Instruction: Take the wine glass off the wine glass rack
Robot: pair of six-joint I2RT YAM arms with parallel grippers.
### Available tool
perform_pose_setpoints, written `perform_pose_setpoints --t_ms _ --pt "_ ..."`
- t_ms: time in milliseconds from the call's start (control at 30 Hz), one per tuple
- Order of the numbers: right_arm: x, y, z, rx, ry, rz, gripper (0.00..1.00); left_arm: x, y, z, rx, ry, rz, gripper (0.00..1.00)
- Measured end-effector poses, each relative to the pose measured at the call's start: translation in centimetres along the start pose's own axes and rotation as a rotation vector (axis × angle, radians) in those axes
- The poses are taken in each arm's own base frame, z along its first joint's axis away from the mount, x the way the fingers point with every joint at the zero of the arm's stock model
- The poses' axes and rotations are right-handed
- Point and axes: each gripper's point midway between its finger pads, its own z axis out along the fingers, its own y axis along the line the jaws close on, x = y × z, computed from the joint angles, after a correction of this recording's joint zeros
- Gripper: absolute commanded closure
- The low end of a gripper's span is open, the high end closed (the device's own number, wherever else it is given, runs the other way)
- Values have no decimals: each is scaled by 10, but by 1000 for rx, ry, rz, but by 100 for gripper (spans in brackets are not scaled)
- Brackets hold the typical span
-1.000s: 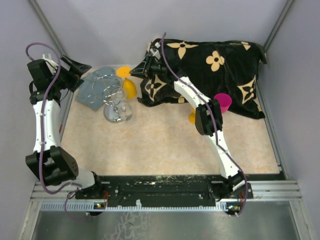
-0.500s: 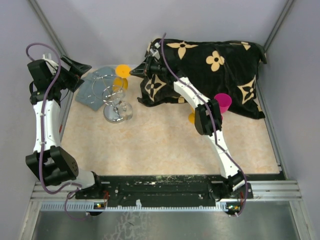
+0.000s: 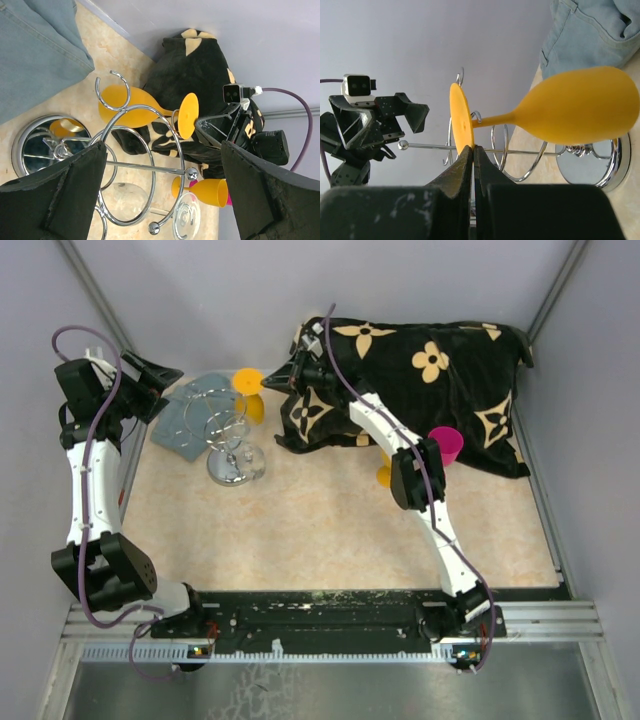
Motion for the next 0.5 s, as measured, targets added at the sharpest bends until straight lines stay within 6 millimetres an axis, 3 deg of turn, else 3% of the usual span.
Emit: perform_pose_setpoints --t_ms 500 --pt "-21 18 -17 -4 -54 -19 100 0 -3 0 19 3 1 0"
